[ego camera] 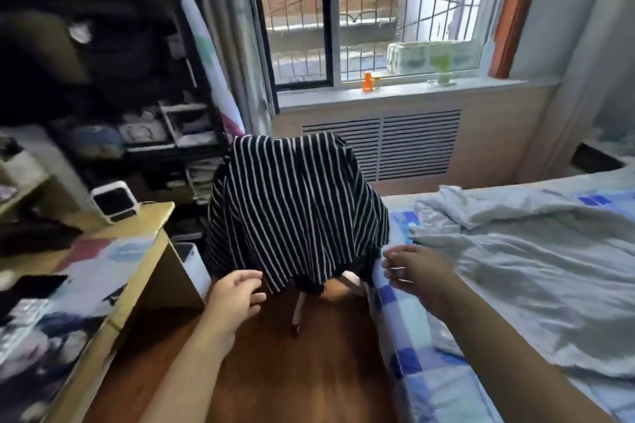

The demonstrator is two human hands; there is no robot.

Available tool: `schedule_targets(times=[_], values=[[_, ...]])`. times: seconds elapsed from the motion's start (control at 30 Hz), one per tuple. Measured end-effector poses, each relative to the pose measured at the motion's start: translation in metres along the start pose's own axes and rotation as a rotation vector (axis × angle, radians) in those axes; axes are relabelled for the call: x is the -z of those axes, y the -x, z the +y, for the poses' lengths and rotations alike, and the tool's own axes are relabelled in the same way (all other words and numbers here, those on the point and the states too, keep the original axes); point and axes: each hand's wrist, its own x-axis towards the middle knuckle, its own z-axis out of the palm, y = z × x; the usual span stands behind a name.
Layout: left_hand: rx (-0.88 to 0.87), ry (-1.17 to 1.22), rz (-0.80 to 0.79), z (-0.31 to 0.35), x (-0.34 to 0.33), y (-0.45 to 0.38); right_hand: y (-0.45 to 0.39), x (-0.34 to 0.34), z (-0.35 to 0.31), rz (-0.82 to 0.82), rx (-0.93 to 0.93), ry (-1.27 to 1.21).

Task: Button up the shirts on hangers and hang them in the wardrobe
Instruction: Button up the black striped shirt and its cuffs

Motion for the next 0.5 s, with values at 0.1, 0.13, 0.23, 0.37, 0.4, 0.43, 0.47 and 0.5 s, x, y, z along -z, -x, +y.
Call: schedule_targets(times=[0.1, 0.13, 0.23, 0.37, 0.4, 0.43, 0.47, 0.5], values=[[-0.011, -0.015, -0.033, 0.034, 0.023, -0.057, -0.055, -0.054, -0.03, -0.021, 0.01, 0.009], [-0.018, -0.035, -0.042, 0.048, 0.031, -0.075, -0.073, -0.066, -0.038, -0.012, 0.017, -0.002], [-0.061, -0.085, -0.049, 0.091, 0.044, -0.119, -0.115, -0.085, -0.056, 0.034, 0.042, 0.004], [-0.145, -0.152, -0.111, 0.152, 0.04, -0.206, -0.196, -0.102, -0.098, 0.074, 0.15, 0.066], [-0.179, -0.182, -0.115, 0.164, 0.035, -0.227, -0.217, -0.103, -0.112, 0.096, 0.196, 0.104], [-0.211, -0.212, -0.113, 0.175, 0.03, -0.248, -0.238, -0.104, -0.125, 0.123, 0.247, 0.148], [-0.236, -0.238, -0.105, 0.184, 0.026, -0.266, -0.256, -0.105, -0.139, 0.152, 0.297, 0.188], [-0.257, -0.254, -0.092, 0.192, 0.022, -0.282, -0.274, -0.107, -0.151, 0.172, 0.343, 0.23]])
